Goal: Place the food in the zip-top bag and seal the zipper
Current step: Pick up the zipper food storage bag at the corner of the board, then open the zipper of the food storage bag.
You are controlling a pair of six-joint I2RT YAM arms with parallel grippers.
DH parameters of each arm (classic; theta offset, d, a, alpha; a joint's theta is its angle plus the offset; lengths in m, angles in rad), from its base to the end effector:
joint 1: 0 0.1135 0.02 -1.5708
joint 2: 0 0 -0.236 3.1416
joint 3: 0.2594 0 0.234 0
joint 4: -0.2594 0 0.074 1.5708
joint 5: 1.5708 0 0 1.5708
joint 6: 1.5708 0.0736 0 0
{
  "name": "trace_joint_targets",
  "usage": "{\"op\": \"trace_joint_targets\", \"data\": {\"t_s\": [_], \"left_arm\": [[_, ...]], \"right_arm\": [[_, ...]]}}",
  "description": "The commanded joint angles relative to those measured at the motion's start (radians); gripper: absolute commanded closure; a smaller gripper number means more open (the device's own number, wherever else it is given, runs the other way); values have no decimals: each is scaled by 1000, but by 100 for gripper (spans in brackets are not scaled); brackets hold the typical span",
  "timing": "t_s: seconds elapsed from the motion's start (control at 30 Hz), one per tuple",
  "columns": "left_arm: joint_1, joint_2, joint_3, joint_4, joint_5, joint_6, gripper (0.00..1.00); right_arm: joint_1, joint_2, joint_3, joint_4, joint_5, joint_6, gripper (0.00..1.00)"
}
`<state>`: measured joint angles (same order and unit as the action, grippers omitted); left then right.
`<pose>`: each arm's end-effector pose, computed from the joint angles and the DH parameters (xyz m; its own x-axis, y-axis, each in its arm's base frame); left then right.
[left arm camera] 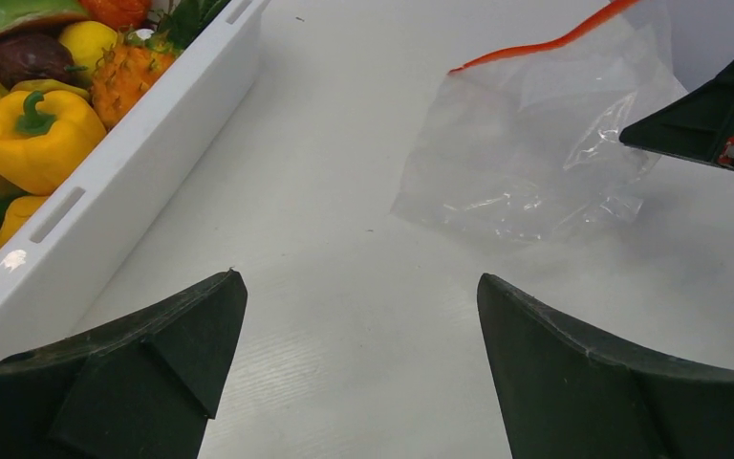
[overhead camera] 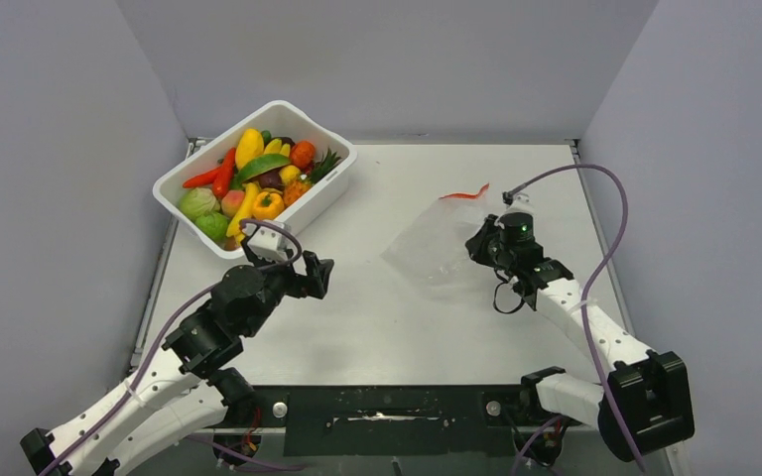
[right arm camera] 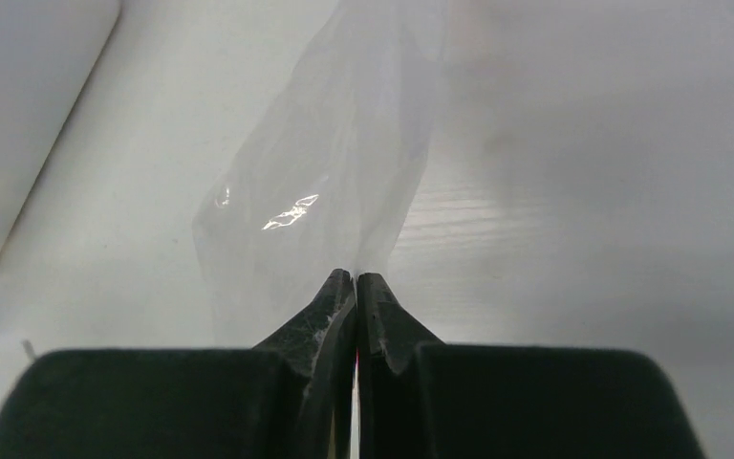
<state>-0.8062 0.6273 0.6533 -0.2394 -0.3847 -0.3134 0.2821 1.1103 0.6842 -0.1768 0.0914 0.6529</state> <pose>0.1532 -0.1198 0.2878 -0.2674 -0.1340 -0.9542 0.3496 0.9093 -0.2257 0.2585 0.0679 0.2026 -0.5571 0.4684 -0.6857 0.1680 0.8723 0.4593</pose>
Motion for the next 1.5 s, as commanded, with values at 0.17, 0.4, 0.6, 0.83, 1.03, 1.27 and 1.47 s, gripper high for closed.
{"op": "trace_joint_targets", "data": {"t_s": [0.17,0.4,0.6,0.83,1.03,1.27,1.47], "left_arm": [[-4,20,8,111,220,91,14],[-5,37,11,163,402,305,15],[-5,61,74,234,473,489,17],[-5,33,83,166,647,637,13],[-4,54,93,116,686,669,15],[-5,74,115,79,719,699,59],[-5,43,104,103,751,668,100]], "right_arm": [[51,61,73,79,-407,-318,100],[233,-15,184,-122,-449,-559,97],[391,-89,213,-215,-524,-675,98],[414,-210,218,-265,-699,-800,97],[419,-280,207,-283,-776,-909,97],[419,-288,200,-295,-775,-938,98],[419,-295,186,-226,-569,-867,76]]}}
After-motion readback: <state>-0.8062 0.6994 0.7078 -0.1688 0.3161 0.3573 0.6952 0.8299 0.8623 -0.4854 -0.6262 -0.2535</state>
